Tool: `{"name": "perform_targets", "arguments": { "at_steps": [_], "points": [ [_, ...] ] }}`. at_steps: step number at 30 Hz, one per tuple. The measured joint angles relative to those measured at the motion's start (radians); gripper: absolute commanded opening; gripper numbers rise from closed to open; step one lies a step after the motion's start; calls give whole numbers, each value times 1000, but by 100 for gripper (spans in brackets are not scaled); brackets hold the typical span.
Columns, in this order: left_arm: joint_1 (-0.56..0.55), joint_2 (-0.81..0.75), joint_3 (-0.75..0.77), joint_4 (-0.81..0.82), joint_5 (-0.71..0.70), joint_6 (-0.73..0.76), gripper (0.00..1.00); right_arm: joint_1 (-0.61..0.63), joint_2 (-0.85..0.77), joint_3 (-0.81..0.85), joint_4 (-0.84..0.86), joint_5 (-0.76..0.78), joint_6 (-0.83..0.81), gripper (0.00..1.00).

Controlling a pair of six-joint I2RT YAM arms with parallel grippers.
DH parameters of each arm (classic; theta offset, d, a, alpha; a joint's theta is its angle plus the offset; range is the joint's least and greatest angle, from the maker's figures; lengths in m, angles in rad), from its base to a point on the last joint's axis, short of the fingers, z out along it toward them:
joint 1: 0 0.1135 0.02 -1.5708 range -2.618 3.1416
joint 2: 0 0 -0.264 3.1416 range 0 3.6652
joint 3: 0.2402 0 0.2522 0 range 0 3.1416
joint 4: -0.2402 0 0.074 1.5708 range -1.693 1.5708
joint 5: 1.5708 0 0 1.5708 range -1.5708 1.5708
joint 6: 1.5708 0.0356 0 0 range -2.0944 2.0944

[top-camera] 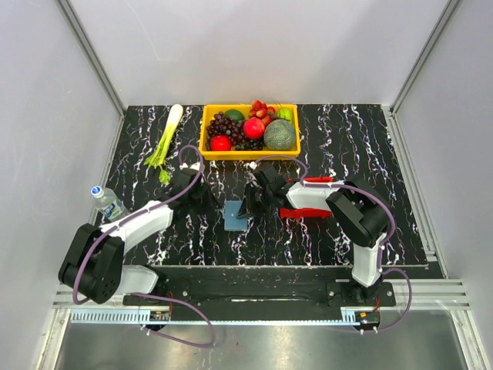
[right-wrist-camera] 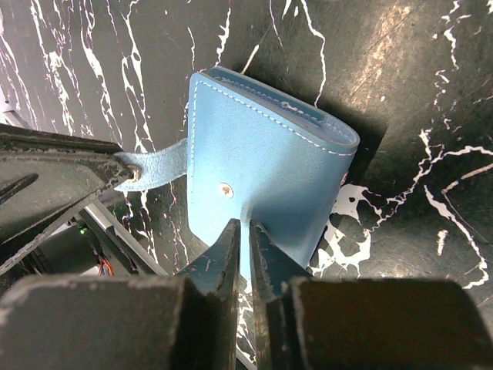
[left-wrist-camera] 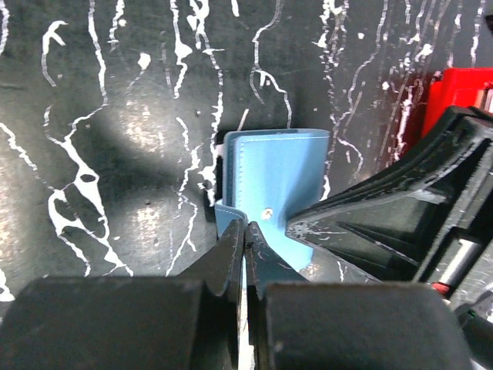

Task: Put the credit cards into the card holder
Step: Close the card holder at the center of the board.

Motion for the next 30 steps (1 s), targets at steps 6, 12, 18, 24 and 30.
{"name": "perform_targets", "arguments": {
  "at_steps": [6, 12, 18, 24, 30],
  "points": [
    [0, 47, 0, 67, 82, -12, 0, 0, 5, 9, -13, 0, 0, 14],
    [1, 124, 1, 108, 132, -20, 0, 0, 14, 21, -26, -7, 0, 14],
    [0, 154, 1, 130, 147, -28, 0, -1, 16, 23, -26, -10, 0, 14],
    [-14, 183, 13, 144, 151, -34, 0, -2, 16, 23, -26, -10, -3, 15],
    [-39, 183, 37, 106, 101, -32, 0, -2, 16, 23, -26, -11, -3, 16]
  ]
}}
